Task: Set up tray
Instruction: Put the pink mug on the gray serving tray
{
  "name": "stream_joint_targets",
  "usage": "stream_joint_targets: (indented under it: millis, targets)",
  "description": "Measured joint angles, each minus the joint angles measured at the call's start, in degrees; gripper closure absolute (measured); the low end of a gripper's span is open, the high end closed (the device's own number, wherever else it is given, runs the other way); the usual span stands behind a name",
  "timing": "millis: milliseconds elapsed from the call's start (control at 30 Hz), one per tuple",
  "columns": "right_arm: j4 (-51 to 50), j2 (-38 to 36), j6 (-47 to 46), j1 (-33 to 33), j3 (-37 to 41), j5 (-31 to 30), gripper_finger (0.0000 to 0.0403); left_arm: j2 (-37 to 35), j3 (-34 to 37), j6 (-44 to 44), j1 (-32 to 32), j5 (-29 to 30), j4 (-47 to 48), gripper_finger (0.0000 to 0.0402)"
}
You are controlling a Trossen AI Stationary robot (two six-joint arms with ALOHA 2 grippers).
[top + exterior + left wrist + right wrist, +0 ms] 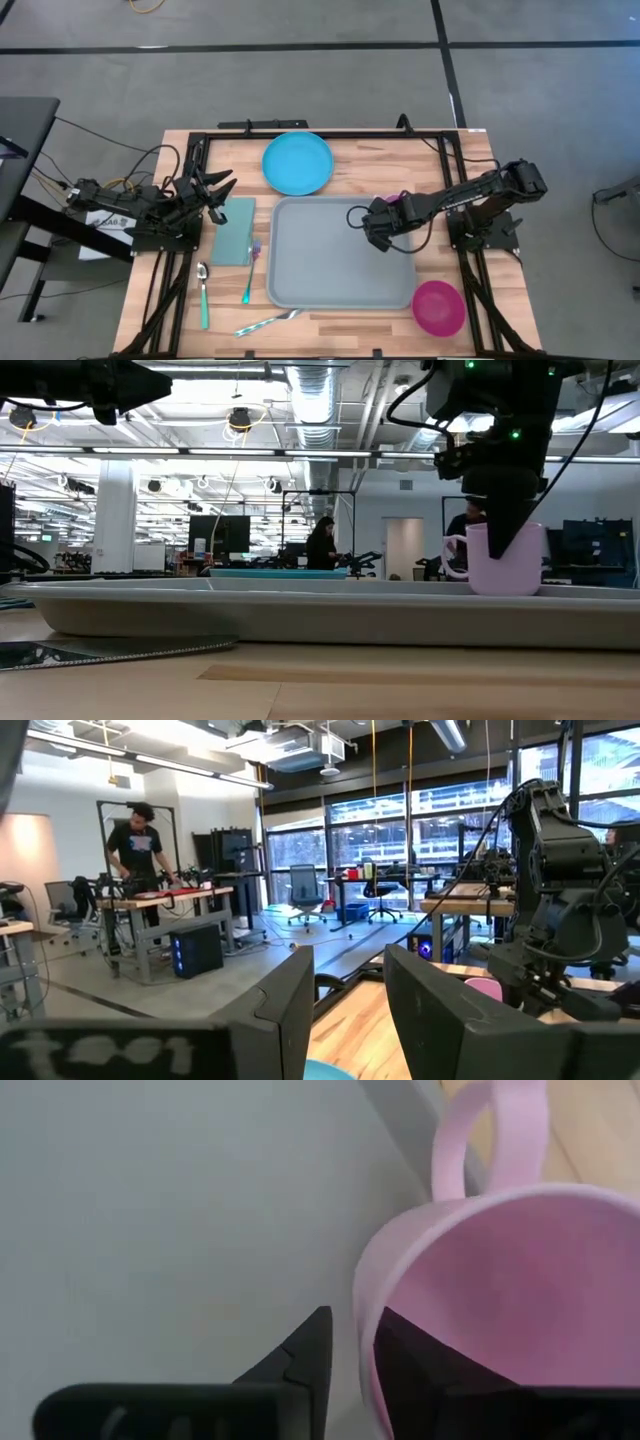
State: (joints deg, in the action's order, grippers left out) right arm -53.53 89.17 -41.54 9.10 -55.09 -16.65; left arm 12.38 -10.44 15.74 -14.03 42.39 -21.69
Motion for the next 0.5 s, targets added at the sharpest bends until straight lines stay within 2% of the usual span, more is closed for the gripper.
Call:
stream_joint_targets:
  millis: [500]
  targets:
    - [-3.94, 0.02, 5.18, 0.0, -8.42, 0.13, 0.0324, 0.0, 0.0, -0.38, -0.01, 0.0, 0.26, 0.0288]
